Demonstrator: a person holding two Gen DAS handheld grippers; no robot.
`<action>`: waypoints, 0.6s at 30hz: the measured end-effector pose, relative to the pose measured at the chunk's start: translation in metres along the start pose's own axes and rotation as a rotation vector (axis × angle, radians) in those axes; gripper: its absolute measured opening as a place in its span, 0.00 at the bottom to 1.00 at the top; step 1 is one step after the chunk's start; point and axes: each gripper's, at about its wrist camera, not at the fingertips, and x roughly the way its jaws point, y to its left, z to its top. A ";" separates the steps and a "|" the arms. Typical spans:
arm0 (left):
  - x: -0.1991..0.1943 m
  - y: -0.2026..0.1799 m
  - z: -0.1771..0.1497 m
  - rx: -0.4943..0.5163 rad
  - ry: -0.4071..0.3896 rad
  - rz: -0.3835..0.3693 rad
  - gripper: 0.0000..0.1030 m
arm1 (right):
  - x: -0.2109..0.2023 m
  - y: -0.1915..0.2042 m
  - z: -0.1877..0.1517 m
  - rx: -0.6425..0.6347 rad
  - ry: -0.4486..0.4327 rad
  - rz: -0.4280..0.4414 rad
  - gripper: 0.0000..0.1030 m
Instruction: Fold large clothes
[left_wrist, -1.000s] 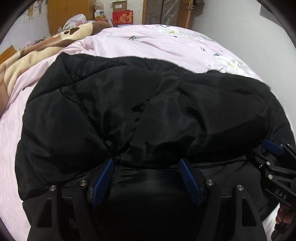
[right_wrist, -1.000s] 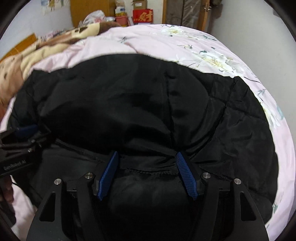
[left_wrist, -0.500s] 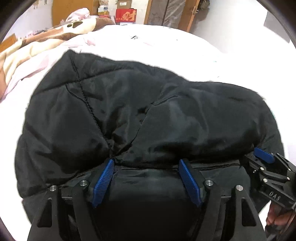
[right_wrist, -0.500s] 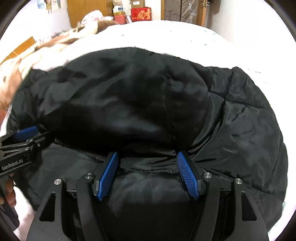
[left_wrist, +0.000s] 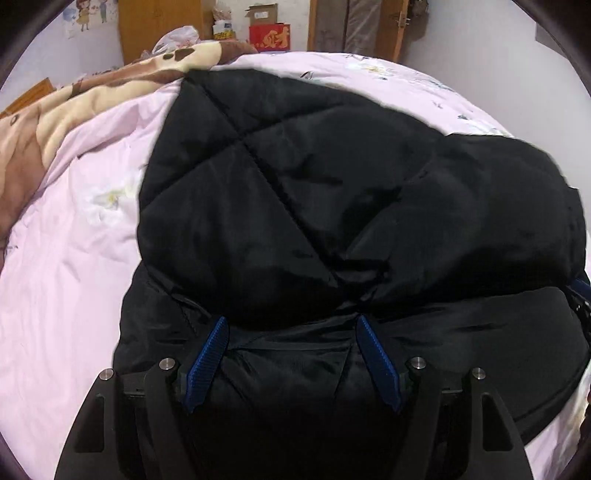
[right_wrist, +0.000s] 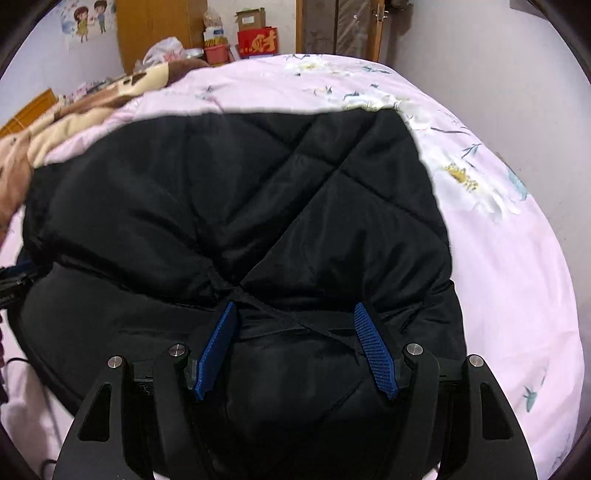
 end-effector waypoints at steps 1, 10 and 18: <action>0.002 0.002 -0.001 0.005 -0.008 0.008 0.71 | 0.006 0.002 -0.003 0.008 0.005 0.000 0.65; -0.011 0.004 -0.007 0.002 -0.046 0.037 0.70 | 0.008 0.011 -0.005 0.009 0.019 -0.021 0.65; -0.057 0.001 -0.006 0.086 -0.105 0.061 0.70 | -0.034 0.006 0.003 -0.034 -0.022 0.019 0.66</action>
